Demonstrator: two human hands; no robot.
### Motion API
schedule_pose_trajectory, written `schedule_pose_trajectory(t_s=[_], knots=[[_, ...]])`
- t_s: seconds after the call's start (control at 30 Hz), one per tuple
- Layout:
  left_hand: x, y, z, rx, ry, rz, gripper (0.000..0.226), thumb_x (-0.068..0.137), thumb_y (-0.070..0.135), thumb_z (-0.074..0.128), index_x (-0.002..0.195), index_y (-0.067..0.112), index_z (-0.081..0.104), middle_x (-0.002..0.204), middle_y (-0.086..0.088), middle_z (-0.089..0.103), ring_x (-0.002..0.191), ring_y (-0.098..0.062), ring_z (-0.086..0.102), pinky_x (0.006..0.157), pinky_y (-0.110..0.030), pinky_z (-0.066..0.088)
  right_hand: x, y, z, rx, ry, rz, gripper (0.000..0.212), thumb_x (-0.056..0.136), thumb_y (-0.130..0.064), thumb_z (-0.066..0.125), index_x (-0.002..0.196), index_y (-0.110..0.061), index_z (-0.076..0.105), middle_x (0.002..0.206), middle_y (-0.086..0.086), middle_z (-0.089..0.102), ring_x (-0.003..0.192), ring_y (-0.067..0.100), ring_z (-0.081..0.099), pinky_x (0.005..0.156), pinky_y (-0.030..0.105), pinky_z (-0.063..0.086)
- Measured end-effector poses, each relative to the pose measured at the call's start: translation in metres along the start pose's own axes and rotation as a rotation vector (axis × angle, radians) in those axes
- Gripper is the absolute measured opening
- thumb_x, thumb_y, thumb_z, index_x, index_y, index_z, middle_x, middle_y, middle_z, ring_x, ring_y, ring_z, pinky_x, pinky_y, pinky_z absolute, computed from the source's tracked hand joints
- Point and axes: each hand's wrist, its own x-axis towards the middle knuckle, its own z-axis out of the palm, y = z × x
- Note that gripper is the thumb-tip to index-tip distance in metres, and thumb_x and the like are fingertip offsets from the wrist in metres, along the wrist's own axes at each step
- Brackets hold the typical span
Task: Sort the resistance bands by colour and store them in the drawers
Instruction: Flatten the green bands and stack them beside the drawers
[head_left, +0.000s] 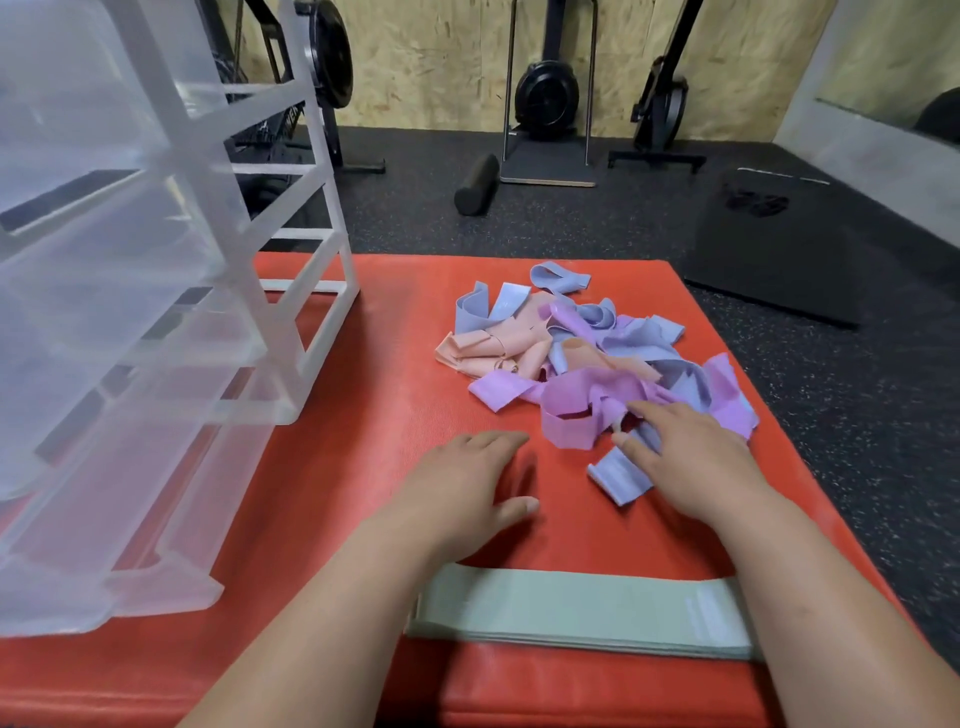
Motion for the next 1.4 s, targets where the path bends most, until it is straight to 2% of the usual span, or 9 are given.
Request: schedule_pose_trajectory(t_s=[0.13,0.3,0.43,0.6,0.7,0.97,1.1,1.27,1.4], knots=[[0.001,0.005,0.004,0.035,-0.007,-0.027,0.078,0.095,0.065,0.060,0.160,0.032,0.033,0.163,0.005,0.040,0.144,-0.026,0.042,0.118,-0.043,0.038,-0.005,-0.003,0.006,-0.047,-0.007,-0.051,0.043,0.092,-0.069,0.053,0.127,-0.045,0.063,0.133,-0.005,0.055,0.127,0.025,0.051,0.102,0.042,0.046],[-0.001,0.010,0.003,0.038,0.025,-0.072,0.070,0.097,0.061,0.060,0.157,0.033,0.038,0.156,0.003,0.043,0.138,-0.027,0.044,0.113,-0.043,0.042,-0.008,-0.014,0.011,-0.005,0.098,-0.023,0.052,0.086,-0.056,0.074,0.134,-0.041,0.061,0.142,-0.002,0.050,0.134,0.027,0.044,0.104,0.045,0.045],[-0.004,0.009,0.001,0.032,0.055,-0.100,0.068,0.098,0.059,0.059,0.157,0.033,0.039,0.158,0.004,0.040,0.140,-0.025,0.042,0.113,-0.040,0.041,-0.002,-0.022,0.016,0.037,0.207,-0.012,0.032,0.085,-0.045,0.076,0.115,-0.034,0.069,0.124,-0.004,0.055,0.122,0.027,0.049,0.094,0.043,0.047],[-0.006,0.002,-0.002,0.024,0.053,-0.108,0.066,0.098,0.056,0.060,0.156,0.034,0.040,0.158,0.005,0.040,0.142,-0.023,0.040,0.114,-0.039,0.041,0.000,-0.039,0.017,-0.037,0.127,-0.080,0.034,0.094,-0.050,0.063,0.127,-0.043,0.067,0.130,-0.009,0.058,0.124,0.024,0.049,0.094,0.041,0.047],[-0.007,-0.001,-0.002,0.019,0.055,-0.114,0.064,0.098,0.056,0.060,0.155,0.034,0.041,0.156,0.006,0.042,0.139,-0.023,0.043,0.113,-0.039,0.042,-0.002,-0.038,0.017,-0.061,0.089,-0.101,0.041,0.096,-0.040,0.063,0.137,-0.042,0.060,0.137,-0.010,0.059,0.127,0.025,0.050,0.094,0.042,0.049],[-0.004,0.000,-0.008,-0.075,0.177,-0.098,0.053,0.098,0.051,0.063,0.146,0.033,0.053,0.145,0.009,0.052,0.130,-0.021,0.050,0.107,-0.039,0.045,-0.009,-0.031,-0.012,0.355,0.434,-0.191,0.019,0.082,-0.023,0.083,0.092,-0.038,0.077,0.088,-0.018,0.073,0.088,0.013,0.063,0.077,0.037,0.052],[-0.003,0.006,-0.013,-0.175,0.282,-0.096,0.048,0.098,0.045,0.064,0.143,0.030,0.057,0.144,0.006,0.054,0.131,-0.019,0.052,0.109,-0.036,0.045,-0.019,-0.037,-0.033,0.640,0.514,-0.282,0.016,0.089,-0.018,0.080,0.098,-0.030,0.077,0.094,-0.020,0.075,0.083,0.006,0.067,0.077,0.026,0.051],[-0.003,0.014,-0.017,-0.237,0.354,-0.110,0.043,0.097,0.039,0.068,0.139,0.029,0.061,0.140,0.006,0.057,0.130,-0.018,0.055,0.108,-0.036,0.046,-0.021,-0.031,-0.036,0.384,0.442,-0.263,0.015,0.095,-0.024,0.074,0.108,-0.030,0.076,0.097,-0.018,0.070,0.095,0.018,0.066,0.080,0.032,0.048],[-0.004,0.019,-0.021,-0.269,0.383,-0.090,0.042,0.098,0.038,0.067,0.139,0.030,0.061,0.136,0.009,0.058,0.126,-0.016,0.057,0.106,-0.036,0.048,-0.026,-0.040,-0.068,0.482,0.653,-0.394,0.010,0.094,-0.022,0.072,0.102,-0.023,0.078,0.098,-0.012,0.072,0.094,0.014,0.059,0.084,0.029,0.044]])
